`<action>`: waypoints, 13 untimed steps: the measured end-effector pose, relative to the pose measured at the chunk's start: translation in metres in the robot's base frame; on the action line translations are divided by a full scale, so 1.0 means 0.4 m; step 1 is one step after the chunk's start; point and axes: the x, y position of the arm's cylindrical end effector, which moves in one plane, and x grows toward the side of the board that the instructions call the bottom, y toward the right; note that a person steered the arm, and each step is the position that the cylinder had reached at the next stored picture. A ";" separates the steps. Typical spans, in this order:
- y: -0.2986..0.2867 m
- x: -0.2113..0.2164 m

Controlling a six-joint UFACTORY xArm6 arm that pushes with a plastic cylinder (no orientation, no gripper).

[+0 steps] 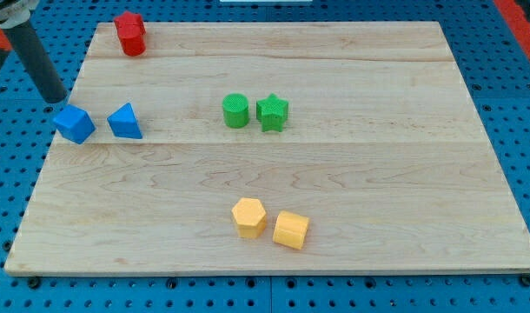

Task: Slide the red star closer to the green star

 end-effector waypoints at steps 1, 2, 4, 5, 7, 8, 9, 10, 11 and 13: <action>-0.001 -0.016; 0.010 -0.252; 0.057 -0.424; 0.314 -0.382; 0.365 -0.295; 0.267 -0.388; 0.531 -0.395; 0.827 -0.271; 0.848 -0.234; 0.691 -0.333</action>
